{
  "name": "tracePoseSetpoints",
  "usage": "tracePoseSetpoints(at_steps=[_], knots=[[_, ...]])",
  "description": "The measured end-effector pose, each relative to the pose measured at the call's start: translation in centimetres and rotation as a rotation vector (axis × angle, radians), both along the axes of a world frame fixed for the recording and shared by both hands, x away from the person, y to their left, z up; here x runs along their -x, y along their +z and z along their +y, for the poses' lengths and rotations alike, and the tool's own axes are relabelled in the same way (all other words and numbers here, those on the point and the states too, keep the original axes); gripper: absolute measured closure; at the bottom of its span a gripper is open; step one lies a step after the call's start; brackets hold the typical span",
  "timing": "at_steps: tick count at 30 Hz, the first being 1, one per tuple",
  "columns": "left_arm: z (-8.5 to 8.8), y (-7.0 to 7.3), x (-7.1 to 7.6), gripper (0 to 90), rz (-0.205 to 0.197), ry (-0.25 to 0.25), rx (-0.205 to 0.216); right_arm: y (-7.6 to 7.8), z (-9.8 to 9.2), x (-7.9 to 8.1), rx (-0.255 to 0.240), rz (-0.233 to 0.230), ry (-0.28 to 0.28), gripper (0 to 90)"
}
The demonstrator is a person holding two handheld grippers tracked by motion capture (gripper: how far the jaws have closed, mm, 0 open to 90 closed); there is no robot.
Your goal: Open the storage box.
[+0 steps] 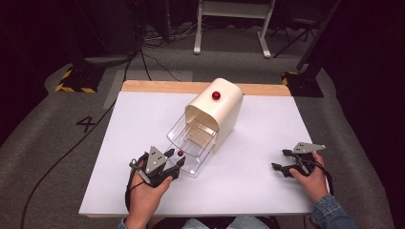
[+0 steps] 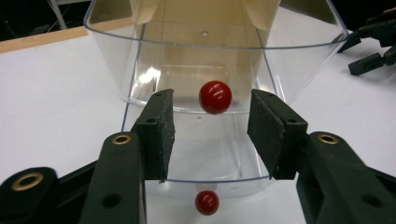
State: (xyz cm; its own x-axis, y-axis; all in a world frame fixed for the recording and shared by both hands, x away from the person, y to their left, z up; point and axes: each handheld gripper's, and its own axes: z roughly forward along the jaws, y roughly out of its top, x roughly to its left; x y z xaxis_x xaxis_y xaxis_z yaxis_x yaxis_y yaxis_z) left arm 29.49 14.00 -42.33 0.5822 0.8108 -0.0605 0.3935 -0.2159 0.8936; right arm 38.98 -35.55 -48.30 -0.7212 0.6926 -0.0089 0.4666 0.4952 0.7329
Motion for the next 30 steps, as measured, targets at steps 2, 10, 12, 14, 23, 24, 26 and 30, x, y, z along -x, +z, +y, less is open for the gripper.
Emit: tracePoseSetpoints(at_steps=[2, 10, 12, 14, 23, 24, 26, 30], knots=[[0.3, 0.0, 0.2, 48.6, 0.002, 0.004, -0.003, 0.0, 0.0, 0.0, 0.0, 0.0, 0.0, 19.4], [3.2, 0.1, 1.0, 40.7, 0.022, 0.044, -0.048, 0.0, 0.0, 0.0, 0.0, 0.0, 0.0, 19.4], [4.2, 0.0, 1.2, 38.4, 0.042, 0.049, -0.07, 0.0, 0.0, 0.0, -0.001, 0.001, 0.0, 19.4], [5.4, -0.3, 1.3, 37.1, 0.078, 0.056, -0.095, 0.0, 0.0, 0.0, 0.0, 0.0, 0.0, 19.4], [10.4, -1.4, 0.8, 31.8, 0.166, 0.097, -0.139, 0.0, 0.0, 0.0, 0.004, -0.007, -0.002, 19.4], [10.8, -1.6, 0.7, 31.1, 0.176, 0.105, -0.133, 0.0, 0.0, 0.0, 0.004, -0.007, -0.002, 19.4], [11.6, -2.1, 0.4, 29.6, 0.215, 0.11, -0.144, 0.0, 0.0, 0.0, 0.003, -0.005, -0.002, 19.4], [12.8, -3.1, -0.1, 29.2, 0.255, 0.111, -0.192, 0.0, 0.0, 0.0, 0.002, -0.005, -0.002, 19.4]])
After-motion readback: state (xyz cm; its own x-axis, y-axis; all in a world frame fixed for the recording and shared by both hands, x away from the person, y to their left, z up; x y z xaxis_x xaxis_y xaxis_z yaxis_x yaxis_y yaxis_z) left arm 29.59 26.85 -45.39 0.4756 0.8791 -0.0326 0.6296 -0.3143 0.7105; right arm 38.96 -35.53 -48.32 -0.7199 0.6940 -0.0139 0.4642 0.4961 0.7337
